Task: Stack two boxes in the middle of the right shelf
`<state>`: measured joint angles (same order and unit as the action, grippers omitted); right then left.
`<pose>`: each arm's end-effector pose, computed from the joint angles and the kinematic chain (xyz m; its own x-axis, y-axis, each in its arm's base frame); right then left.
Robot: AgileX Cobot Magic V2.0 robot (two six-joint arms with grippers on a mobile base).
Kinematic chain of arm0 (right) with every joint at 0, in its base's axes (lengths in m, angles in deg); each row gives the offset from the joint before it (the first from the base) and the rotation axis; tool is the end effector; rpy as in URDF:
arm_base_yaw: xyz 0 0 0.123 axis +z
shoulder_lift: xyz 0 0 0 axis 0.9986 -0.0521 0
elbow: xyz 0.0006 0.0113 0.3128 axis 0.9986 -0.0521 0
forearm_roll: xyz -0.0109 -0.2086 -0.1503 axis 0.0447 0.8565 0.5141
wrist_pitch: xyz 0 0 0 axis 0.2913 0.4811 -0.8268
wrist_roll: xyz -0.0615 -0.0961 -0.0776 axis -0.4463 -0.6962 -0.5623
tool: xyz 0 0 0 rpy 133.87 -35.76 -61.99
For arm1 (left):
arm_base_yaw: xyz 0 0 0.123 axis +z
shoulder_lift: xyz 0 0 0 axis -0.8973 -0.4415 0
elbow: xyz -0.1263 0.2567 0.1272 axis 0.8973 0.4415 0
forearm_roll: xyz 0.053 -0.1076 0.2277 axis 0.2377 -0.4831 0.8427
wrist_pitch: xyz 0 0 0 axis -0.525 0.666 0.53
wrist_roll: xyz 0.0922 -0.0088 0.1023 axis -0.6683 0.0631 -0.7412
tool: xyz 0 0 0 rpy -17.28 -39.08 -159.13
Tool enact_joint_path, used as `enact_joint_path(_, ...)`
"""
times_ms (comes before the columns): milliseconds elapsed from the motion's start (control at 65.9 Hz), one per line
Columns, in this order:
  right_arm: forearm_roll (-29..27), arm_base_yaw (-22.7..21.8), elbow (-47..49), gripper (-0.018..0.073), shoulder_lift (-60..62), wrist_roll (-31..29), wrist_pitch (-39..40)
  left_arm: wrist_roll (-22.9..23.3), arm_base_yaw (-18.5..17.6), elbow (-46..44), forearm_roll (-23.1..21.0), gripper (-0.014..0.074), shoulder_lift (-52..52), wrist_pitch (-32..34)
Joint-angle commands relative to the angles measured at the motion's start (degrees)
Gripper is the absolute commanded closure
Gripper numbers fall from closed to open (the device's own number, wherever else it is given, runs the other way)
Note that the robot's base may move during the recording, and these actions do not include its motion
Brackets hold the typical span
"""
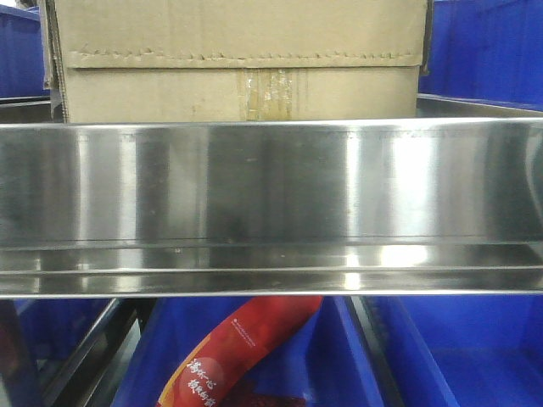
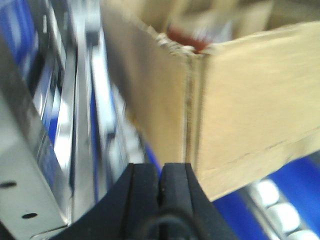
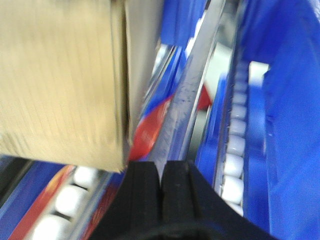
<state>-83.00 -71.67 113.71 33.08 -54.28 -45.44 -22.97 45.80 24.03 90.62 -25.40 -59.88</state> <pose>0.2134 0.0658 0.3501 -0.3639 -0.1104 -0.9249 -0.3133 0.9496 0.0099 0.1739 -0.0451 0.3796 -0.2586 0.0984 -0.9609 0.2408 0.9700 0.0346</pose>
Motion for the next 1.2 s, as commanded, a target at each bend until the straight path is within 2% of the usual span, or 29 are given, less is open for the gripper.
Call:
enact_joint_path(0, 0.69, -0.31, -6.32, 0.0722, 4.09, -0.41, 9.65, 0.45, 0.11, 5.07, -0.05, 0.0708, 4.52, 7.58)
enact_joint_path(121, 0.69, -0.31, -13.23, 0.0722, 7.98, -0.41, 16.32, 0.45, 0.11, 10.09, -0.05, 0.0708, 8.71, 11.86)
enact_joint_path(228, 0.69, -0.31, -16.30, 0.0722, 9.56, -0.41, 19.09, 0.45, 0.11, 12.22, -0.05, 0.0708, 10.59, 12.35)
enact_joint_path(1016, 0.69, -0.31, -16.31, 0.0722, 9.75, -0.41, 21.24, 0.45, 0.11, 13.01, 0.06, 0.0708, 10.88, 11.70)
enact_joint_path(1092, 0.69, -0.31, -16.31, 0.0722, 9.75, -0.41, 21.24, 0.21, 1.24, 14.26, -1.44, 0.0708, 12.36, 11.61)
enact_joint_path(1183, 0.69, -0.31, -16.31, 0.0722, 9.75, -0.41, 21.24, -2.73, 4.17, 17.32, -3.63, 0.0708, 15.78, 12.27)
